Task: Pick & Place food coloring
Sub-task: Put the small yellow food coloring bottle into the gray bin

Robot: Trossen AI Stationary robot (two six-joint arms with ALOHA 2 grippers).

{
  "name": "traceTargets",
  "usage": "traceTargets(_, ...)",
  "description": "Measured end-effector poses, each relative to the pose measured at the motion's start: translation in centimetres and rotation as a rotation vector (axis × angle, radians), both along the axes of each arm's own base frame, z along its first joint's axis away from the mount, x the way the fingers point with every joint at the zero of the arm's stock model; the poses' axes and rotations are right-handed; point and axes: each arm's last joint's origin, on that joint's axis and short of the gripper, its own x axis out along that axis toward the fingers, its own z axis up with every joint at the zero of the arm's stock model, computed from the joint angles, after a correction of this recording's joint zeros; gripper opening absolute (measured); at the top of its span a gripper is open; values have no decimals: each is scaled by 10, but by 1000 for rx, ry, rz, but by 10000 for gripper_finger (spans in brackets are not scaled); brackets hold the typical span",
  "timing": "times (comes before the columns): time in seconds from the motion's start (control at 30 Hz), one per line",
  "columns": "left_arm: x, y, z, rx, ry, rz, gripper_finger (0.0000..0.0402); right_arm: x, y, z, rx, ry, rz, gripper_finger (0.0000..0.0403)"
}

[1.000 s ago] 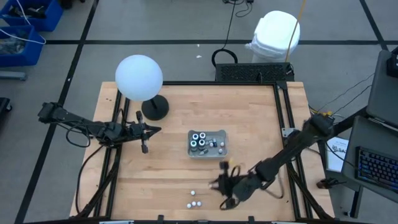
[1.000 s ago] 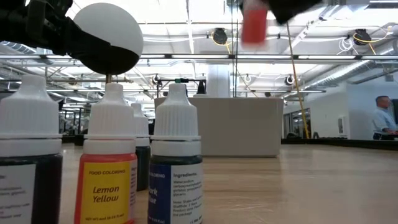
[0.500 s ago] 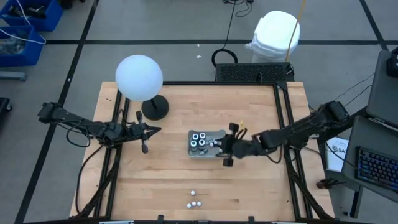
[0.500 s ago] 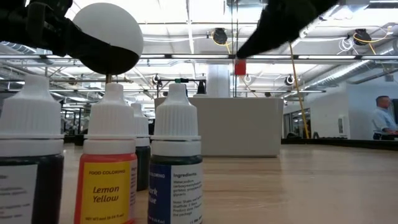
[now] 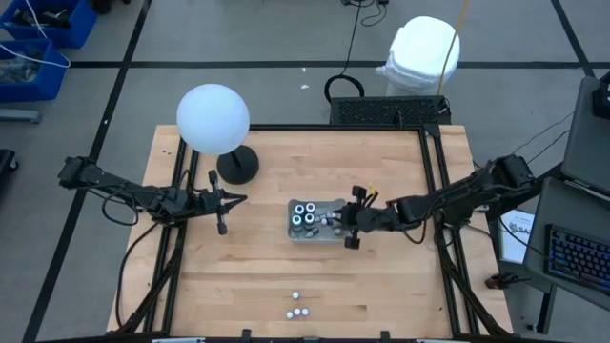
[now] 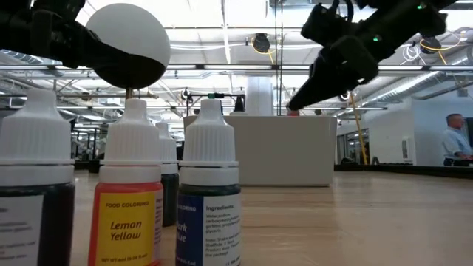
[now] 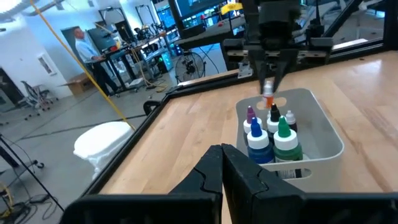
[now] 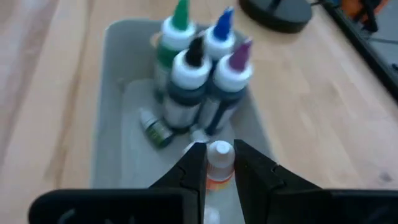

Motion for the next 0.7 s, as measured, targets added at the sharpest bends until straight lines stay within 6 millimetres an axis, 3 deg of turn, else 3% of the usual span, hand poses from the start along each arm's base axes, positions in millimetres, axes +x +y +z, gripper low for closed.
traceTargets(0.37, 0, 0, 3, 160, 5, -10, 10, 8, -39, 0, 99, 5, 16, 52)
traceTargets(0.7, 0, 0, 2, 171, 21, -11, 10, 17, -50, -28, 116, 92, -9, 52)
